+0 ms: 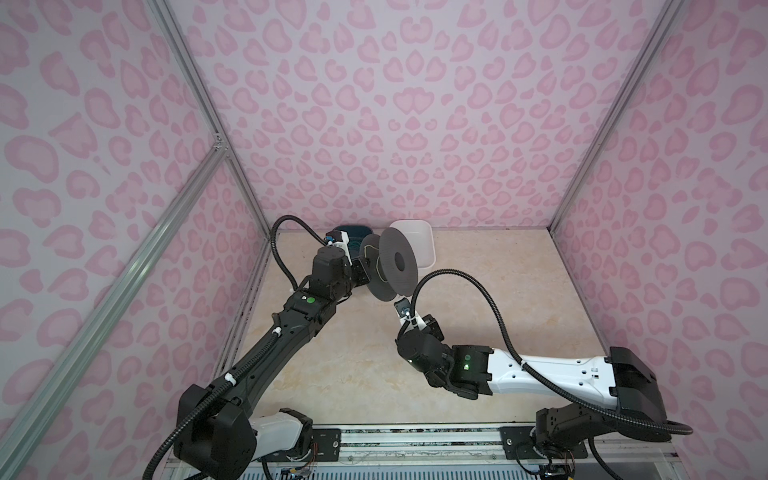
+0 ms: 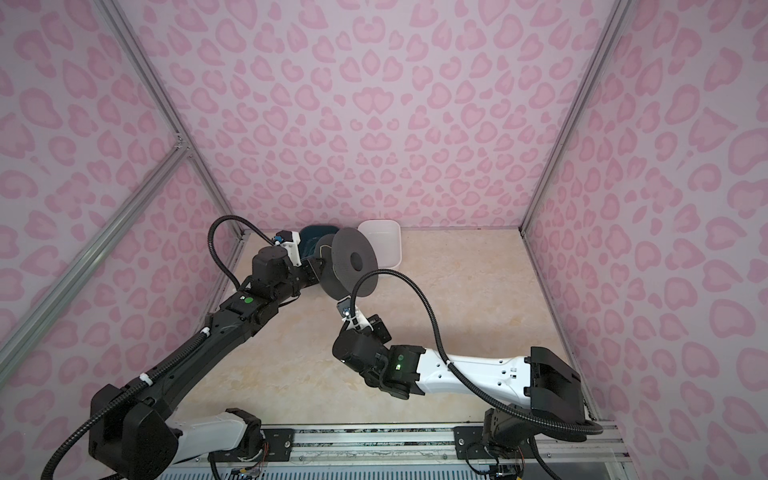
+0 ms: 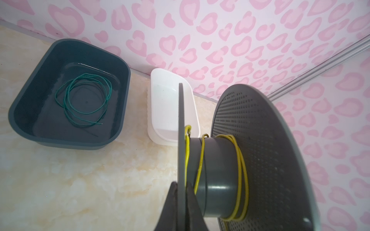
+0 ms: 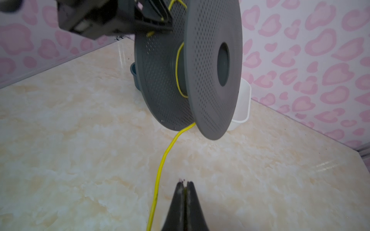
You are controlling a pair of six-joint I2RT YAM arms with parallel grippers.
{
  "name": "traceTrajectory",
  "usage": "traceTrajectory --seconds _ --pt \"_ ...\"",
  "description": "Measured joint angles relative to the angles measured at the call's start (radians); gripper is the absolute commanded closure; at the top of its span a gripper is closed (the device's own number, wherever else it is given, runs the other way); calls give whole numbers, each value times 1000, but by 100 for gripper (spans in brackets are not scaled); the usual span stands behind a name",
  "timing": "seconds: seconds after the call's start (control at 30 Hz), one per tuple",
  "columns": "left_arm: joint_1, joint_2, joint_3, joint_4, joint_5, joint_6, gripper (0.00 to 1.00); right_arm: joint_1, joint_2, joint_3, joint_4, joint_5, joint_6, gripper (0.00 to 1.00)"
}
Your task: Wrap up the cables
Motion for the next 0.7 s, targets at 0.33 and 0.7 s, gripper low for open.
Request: traceTrajectory --seconds 0.33,0.7 --pt "-72 9 -1 -66 -74 80 97 -99 31 195 -31 -224 -103 100" --pt "-141 10 -7 -117 -124 147 97 -202 85 362 -88 -340 -163 100"
